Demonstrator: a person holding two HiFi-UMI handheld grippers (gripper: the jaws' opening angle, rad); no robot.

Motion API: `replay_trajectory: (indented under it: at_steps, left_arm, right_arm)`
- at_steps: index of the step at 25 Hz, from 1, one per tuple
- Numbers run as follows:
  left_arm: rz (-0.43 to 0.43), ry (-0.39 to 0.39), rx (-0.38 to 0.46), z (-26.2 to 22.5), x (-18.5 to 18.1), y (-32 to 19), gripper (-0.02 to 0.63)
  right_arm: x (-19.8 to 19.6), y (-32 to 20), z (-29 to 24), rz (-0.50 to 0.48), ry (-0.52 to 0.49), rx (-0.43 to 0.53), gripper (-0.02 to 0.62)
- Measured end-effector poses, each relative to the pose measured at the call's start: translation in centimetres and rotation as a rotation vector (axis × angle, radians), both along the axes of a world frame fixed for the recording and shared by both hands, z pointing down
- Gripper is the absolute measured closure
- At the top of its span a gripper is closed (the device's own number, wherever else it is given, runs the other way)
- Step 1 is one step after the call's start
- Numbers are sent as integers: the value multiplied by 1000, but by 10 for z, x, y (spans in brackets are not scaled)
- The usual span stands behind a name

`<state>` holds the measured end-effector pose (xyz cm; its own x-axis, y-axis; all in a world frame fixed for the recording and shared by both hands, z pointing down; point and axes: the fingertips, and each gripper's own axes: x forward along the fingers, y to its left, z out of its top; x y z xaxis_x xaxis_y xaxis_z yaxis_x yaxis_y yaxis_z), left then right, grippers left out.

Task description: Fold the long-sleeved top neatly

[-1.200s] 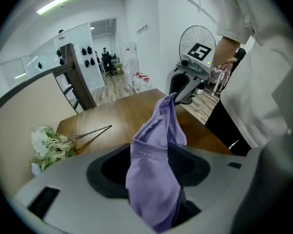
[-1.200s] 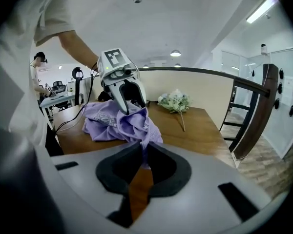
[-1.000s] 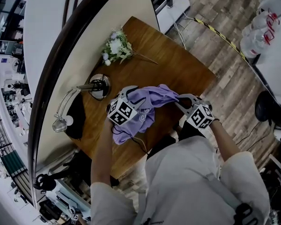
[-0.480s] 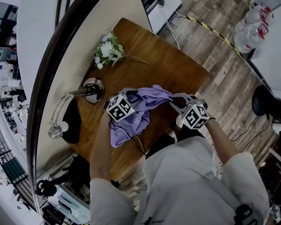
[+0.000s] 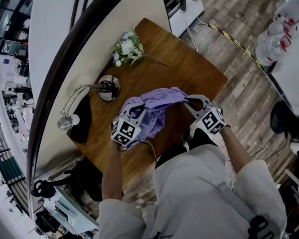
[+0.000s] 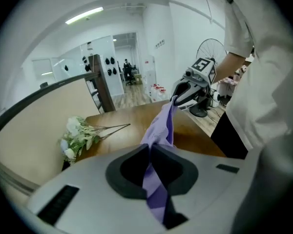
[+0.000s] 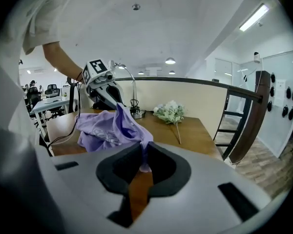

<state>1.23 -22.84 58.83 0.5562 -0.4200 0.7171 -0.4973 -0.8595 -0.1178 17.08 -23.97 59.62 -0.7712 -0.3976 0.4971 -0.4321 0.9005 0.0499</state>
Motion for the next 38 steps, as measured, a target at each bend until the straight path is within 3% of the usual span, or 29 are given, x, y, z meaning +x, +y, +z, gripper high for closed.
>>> replay_trajectory:
  at_steps: [3,8,14,21,25,30,38]
  left_arm:
    - [-73,19,61,-26,-19,9,566]
    - [-137,-39,223,-71,-49,28,566]
    - [-301,-40,360,-126,-83,60,568]
    - [-495,-36,526,-199,-114,108,568]
    - [-577,-60,613,-240,-133,134,568]
    - [-609,-94,717,-297,-142,168,568]
    - [-627,-100,844,-365,-129,226,568]
  right_arm:
    - [-17,0,-18,-14,-19,28,554]
    - [-48,1,-61,-74,-10,120,554]
    - [-80,15,-115,-149,-17,218,554]
    - [-117,43,-202,-155,-142,329,552]
    - [-136,66,-246,-219,-181,392,551]
    - [-152,97,-292,-318,-157,460,551]
    - [-147,145,-368,-354,-155,637,549]
